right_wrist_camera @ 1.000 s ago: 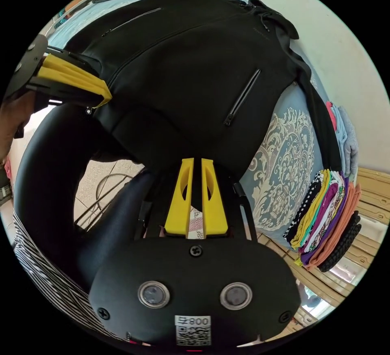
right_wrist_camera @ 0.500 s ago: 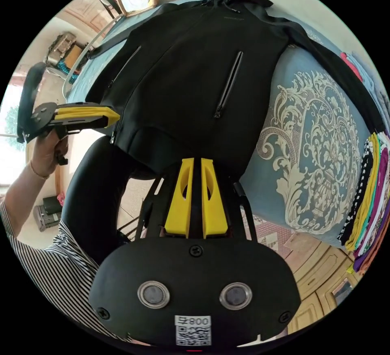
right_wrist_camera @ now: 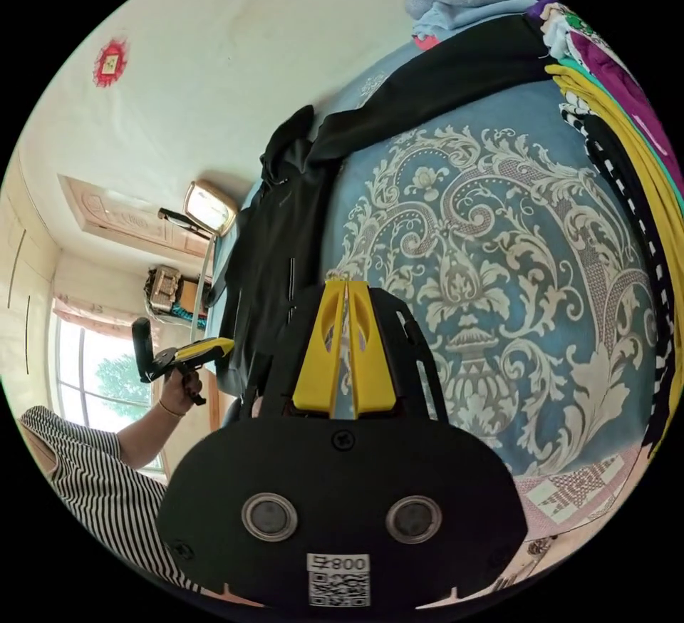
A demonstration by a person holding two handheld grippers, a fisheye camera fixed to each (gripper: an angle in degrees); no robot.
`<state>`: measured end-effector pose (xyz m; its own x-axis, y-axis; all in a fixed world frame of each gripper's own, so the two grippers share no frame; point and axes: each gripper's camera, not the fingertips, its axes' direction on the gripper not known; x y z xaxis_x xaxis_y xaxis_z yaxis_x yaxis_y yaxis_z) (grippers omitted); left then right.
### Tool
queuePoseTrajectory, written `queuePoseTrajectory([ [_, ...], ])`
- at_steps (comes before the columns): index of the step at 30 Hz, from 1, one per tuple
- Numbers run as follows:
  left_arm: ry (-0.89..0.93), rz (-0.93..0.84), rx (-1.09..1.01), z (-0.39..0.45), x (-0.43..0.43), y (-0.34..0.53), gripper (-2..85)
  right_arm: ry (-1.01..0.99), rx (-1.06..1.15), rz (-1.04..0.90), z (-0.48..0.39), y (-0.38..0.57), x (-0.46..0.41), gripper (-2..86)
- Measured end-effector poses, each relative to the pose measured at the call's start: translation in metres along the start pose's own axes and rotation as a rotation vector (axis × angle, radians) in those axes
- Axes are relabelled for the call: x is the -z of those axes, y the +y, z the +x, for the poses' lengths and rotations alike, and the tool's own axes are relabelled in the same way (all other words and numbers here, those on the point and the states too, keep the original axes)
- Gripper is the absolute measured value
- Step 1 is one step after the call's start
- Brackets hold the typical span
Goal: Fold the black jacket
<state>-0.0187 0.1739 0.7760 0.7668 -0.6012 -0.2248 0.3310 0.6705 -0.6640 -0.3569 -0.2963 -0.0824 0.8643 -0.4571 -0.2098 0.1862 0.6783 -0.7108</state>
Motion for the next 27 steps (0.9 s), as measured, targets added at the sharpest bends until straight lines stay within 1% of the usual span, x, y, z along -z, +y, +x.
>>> queuePoseTrajectory([
  [3,-0.001,0.020,-0.044,-0.005,0.000,-0.031,0.3,-0.040,0.005,0.008,0.007,-0.013,-0.009,0.0],
  [6,0.012,0.092,-0.031,-0.030,0.011,-0.063,0.4,-0.082,0.075,-0.056,-0.005,-0.025,-0.034,0.0],
  [10,0.075,0.248,0.011,-0.093,0.045,-0.119,0.8,-0.123,0.263,-0.151,-0.055,-0.056,-0.073,0.0],
  [12,0.092,0.315,0.042,-0.125,0.061,-0.147,1.2,-0.099,0.354,-0.178,-0.082,-0.067,-0.094,0.0],
  [14,0.153,0.398,0.120,-0.175,0.080,-0.184,2.1,-0.034,0.444,-0.215,-0.112,-0.077,-0.125,0.0],
  [15,0.178,0.414,0.141,-0.189,0.083,-0.195,2.4,-0.018,0.457,-0.222,-0.118,-0.078,-0.133,0.0],
  [20,0.363,0.505,0.427,-0.313,0.086,-0.260,6.1,0.117,0.490,-0.305,-0.139,-0.071,-0.200,0.0],
  [22,0.383,0.526,0.488,-0.344,0.082,-0.274,6.8,0.105,0.486,-0.249,-0.137,-0.067,-0.201,0.0],
  [23,0.355,0.529,0.506,-0.361,0.082,-0.283,7.3,0.099,0.492,-0.231,-0.135,-0.065,-0.200,0.0],
  [25,0.319,0.531,0.528,-0.380,0.079,-0.294,7.9,0.098,0.499,-0.224,-0.135,-0.066,-0.202,0.0],
  [27,0.337,0.532,0.537,-0.396,0.073,-0.305,8.2,0.097,0.498,-0.220,-0.134,-0.068,-0.203,0.0],
])
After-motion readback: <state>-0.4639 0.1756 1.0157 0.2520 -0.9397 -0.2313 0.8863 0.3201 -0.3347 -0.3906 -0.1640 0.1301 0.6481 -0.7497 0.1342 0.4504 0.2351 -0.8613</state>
